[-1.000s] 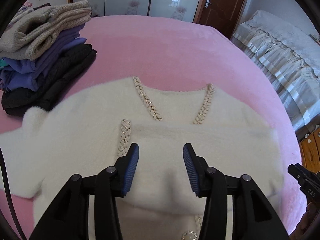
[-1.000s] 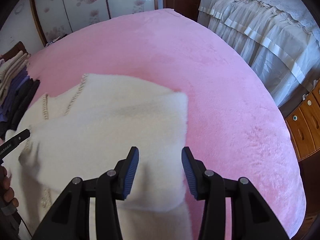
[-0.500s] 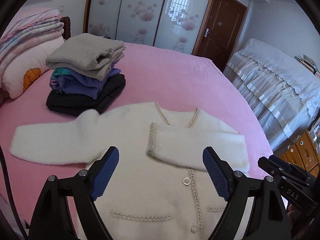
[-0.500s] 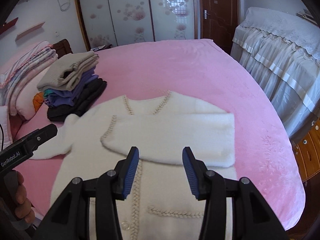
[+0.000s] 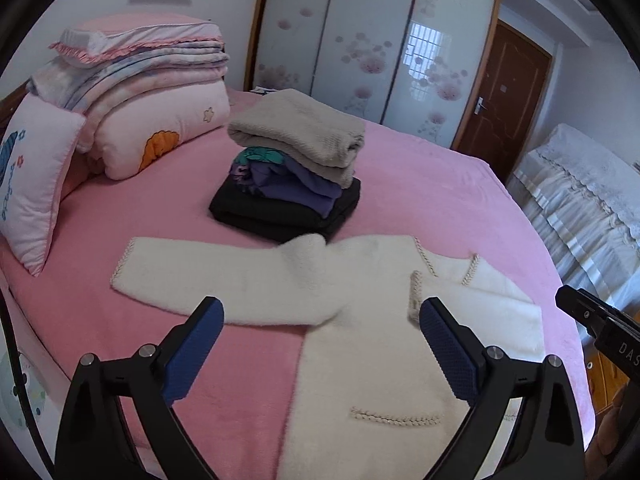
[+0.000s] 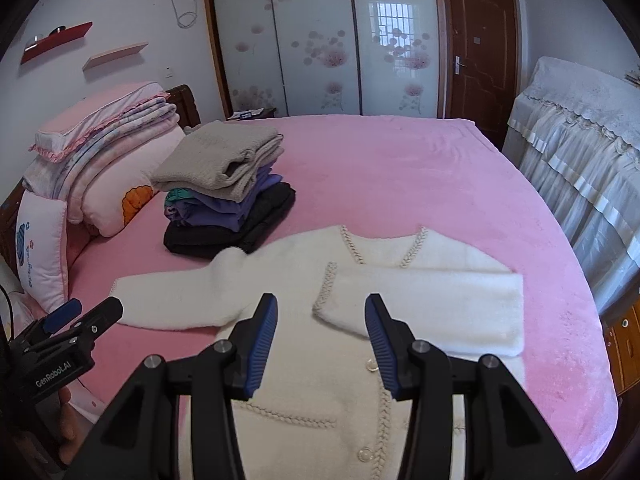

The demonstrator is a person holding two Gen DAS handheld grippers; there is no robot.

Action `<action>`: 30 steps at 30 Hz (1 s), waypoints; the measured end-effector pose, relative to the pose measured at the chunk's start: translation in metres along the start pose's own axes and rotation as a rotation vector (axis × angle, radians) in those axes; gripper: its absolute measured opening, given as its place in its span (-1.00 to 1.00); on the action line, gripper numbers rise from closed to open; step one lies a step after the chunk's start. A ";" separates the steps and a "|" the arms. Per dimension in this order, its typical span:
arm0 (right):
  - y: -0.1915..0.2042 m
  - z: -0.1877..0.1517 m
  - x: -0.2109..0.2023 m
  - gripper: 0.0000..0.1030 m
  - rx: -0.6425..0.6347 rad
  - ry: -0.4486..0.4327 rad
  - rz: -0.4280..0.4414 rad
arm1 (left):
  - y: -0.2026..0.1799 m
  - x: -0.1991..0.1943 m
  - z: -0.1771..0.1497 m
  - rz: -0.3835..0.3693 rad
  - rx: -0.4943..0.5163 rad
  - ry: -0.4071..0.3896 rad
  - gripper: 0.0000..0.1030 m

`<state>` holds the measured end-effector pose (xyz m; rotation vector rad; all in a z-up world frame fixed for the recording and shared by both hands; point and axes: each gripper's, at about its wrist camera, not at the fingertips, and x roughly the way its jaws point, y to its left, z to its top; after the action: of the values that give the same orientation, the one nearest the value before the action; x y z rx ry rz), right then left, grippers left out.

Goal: Fold large clothes
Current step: 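Move the left tool toward the other sleeve cuff, then grasp the other sleeve cuff with the left tool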

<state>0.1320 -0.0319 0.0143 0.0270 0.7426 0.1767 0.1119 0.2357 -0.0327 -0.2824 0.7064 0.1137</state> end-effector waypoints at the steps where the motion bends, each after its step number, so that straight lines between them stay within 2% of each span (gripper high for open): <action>1: 0.012 0.002 0.003 -0.11 -0.014 -0.002 0.010 | 0.012 0.001 0.001 0.009 -0.023 -0.006 0.99; 3: 0.035 0.004 0.009 -0.07 -0.037 -0.008 0.028 | 0.040 0.007 0.003 0.040 -0.067 -0.010 0.99; 6: 0.064 0.009 0.023 0.09 -0.067 -0.015 0.047 | 0.075 0.024 0.005 0.084 -0.138 0.002 0.99; 12: 0.120 0.012 0.072 0.10 -0.134 0.010 0.072 | 0.138 0.073 0.002 0.156 -0.292 0.043 0.99; 16: 0.144 0.012 0.107 0.10 -0.175 0.021 0.073 | 0.167 0.104 -0.006 0.189 -0.389 0.058 0.99; 24: 0.169 0.009 0.171 0.10 -0.215 0.042 0.076 | 0.190 0.167 -0.018 0.249 -0.466 0.100 0.99; 30: 0.177 0.002 0.207 0.10 -0.234 0.078 0.085 | 0.199 0.196 -0.029 0.290 -0.493 0.110 0.99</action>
<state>0.2562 0.1781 -0.1081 -0.1716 0.7949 0.3460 0.2027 0.4191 -0.2246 -0.6605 0.8212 0.5564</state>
